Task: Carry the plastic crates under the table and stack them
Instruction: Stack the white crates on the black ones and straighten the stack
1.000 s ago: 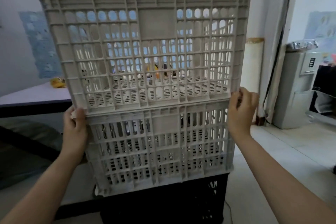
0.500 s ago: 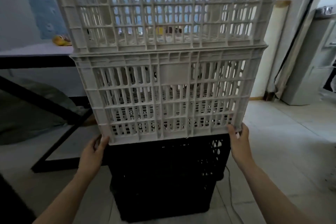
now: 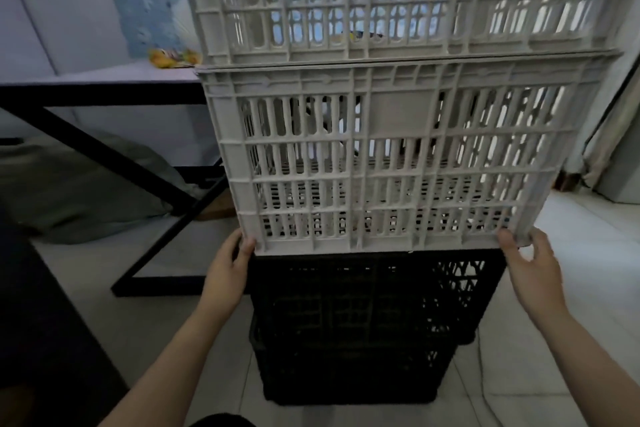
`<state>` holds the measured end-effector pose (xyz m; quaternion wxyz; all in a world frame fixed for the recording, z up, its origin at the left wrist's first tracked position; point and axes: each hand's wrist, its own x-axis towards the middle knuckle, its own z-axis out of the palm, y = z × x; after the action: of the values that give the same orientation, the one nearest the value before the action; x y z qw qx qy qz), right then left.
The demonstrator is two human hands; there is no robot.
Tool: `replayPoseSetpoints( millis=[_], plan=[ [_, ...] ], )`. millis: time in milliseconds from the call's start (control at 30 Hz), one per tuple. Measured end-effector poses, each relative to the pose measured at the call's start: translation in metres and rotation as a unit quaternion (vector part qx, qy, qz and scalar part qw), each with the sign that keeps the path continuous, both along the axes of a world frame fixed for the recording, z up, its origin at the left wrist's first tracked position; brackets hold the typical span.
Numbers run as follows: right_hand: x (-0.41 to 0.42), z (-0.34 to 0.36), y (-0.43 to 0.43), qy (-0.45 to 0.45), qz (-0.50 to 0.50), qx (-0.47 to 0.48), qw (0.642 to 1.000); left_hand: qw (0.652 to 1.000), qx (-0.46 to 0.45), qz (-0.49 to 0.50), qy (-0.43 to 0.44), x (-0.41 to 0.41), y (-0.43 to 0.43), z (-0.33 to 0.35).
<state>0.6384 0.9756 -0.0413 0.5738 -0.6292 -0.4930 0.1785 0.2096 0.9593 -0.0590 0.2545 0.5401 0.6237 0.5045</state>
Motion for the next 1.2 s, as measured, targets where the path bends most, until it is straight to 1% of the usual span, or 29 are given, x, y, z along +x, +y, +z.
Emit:
replayPoseSetpoints(
  millis=[167,267,433,800,900,967,1033,1200],
  plan=[
    [0.006,0.003,-0.001,-0.047,-0.007,-0.013,0.999,1.0,-0.016,0.013,0.003,0.007,-0.004,0.001],
    [0.006,0.004,-0.005,-0.074,-0.008,-0.005,0.997,0.999,-0.027,0.014,0.008,0.008,-0.007,0.0],
    [0.006,0.003,-0.004,-0.083,0.0,0.004,0.997,0.999,-0.031,0.017,-0.022,0.008,-0.007,-0.001],
    [0.011,-0.007,0.007,-0.037,-0.009,0.009,0.999,0.999,-0.034,0.013,-0.031,0.002,0.002,-0.009],
    [0.011,-0.008,0.008,-0.011,-0.004,0.01,1.0,0.999,-0.035,0.006,-0.041,-0.001,0.005,-0.012],
    [0.01,-0.01,0.009,0.025,0.008,0.015,1.0,0.999,-0.036,0.001,-0.039,0.003,0.006,-0.012],
    [0.006,-0.01,0.006,0.045,0.022,0.007,0.999,0.998,-0.042,0.001,-0.037,0.005,0.006,-0.011],
    [0.007,-0.006,0.001,0.057,0.033,-0.021,0.998,0.998,-0.042,-0.005,-0.049,0.004,0.0,-0.004]
  ],
)
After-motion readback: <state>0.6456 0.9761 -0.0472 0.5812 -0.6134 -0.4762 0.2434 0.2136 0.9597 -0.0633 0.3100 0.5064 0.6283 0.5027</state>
